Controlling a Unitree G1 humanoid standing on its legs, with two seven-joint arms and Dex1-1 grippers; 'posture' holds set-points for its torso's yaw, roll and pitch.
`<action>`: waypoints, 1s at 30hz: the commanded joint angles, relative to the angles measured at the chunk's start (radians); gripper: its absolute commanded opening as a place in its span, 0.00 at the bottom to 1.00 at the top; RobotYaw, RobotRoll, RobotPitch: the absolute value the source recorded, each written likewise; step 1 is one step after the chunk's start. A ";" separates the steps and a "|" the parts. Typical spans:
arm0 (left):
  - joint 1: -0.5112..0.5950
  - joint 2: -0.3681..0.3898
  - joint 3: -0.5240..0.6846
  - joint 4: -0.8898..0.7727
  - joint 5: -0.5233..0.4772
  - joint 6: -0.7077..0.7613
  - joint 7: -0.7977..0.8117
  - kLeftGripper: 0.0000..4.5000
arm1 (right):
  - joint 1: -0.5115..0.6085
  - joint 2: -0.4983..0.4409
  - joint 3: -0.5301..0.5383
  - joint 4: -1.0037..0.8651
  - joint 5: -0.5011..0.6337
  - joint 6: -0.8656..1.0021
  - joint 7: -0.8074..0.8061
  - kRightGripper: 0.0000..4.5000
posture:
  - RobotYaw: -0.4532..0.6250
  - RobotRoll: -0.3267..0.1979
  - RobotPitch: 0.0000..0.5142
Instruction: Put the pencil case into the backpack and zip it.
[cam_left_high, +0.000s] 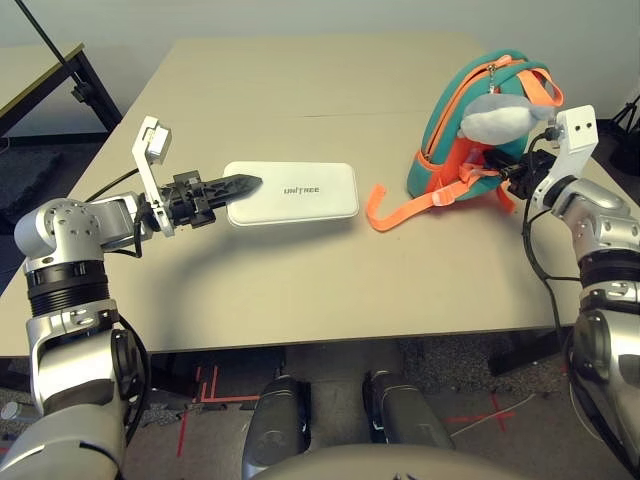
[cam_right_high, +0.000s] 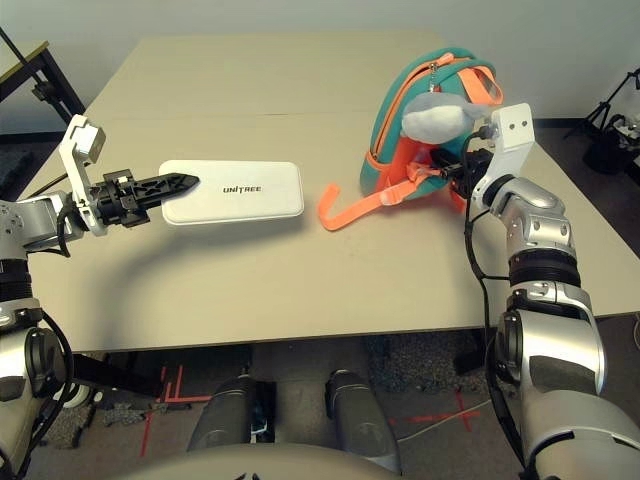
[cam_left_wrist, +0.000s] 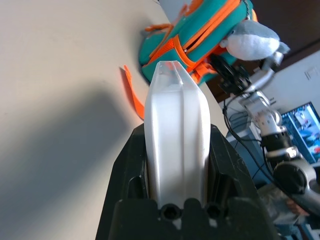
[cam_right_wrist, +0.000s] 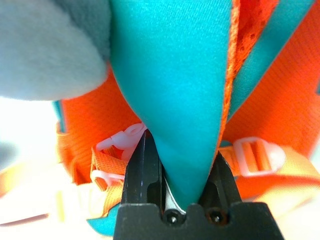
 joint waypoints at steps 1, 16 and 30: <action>-0.040 0.023 -0.014 0.037 0.010 -0.038 -0.024 0.30 | 0.045 -0.010 0.016 -0.206 0.083 0.095 0.079 0.11 | 0.35 0.62 0.05; -0.127 0.041 -0.100 0.159 0.063 -0.133 -0.089 0.30 | 0.194 -0.040 0.000 -0.721 0.292 0.422 0.080 0.10 | 0.33 0.62 0.06; -0.182 0.071 -0.102 0.159 0.078 -0.174 -0.122 0.30 | 0.380 0.064 0.023 -0.965 0.402 0.594 -0.078 0.10 | 0.32 0.62 0.07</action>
